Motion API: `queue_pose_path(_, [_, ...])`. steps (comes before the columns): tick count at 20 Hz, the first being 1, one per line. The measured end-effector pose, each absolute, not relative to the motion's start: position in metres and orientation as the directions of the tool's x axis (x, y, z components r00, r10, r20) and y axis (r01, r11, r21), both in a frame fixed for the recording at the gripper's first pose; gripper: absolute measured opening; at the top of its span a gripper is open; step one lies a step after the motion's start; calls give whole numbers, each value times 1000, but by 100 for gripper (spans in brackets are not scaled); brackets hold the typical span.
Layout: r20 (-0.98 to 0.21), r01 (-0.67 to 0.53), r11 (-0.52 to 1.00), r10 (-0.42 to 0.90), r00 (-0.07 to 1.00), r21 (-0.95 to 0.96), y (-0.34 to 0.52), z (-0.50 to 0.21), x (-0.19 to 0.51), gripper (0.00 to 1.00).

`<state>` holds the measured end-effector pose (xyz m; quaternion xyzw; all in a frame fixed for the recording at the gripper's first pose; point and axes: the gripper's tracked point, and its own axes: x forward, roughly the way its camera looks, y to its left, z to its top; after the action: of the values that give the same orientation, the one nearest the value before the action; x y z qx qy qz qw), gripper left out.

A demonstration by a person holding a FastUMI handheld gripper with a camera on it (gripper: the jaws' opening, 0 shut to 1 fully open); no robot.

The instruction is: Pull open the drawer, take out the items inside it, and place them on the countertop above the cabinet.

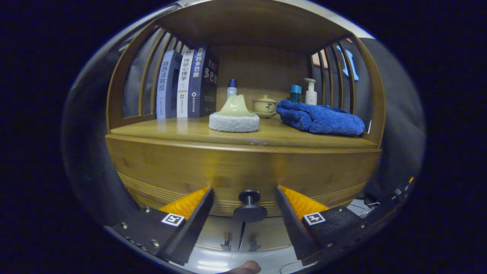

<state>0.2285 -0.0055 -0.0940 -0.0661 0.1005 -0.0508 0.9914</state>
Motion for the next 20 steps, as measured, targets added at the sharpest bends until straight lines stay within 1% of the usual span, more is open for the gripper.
queue_pose_path(8, [-179, 88, 988, -110, 978, -127, -6, -95, 230, 98])
queue_pose_path(12, [-205, 69, 991, -91, 975, -115, -2, -96, 228, 98])
queue_pose_path(14, [-232, 50, 993, -73, 970, -106, 0, -102, 223, 99])
queue_pose_path(16, [-248, 62, 989, -94, 964, -132, -4, -107, 211, 99])
queue_pose_path(20, [-280, 58, 990, -93, 956, -130, 1, -117, 178, 98])
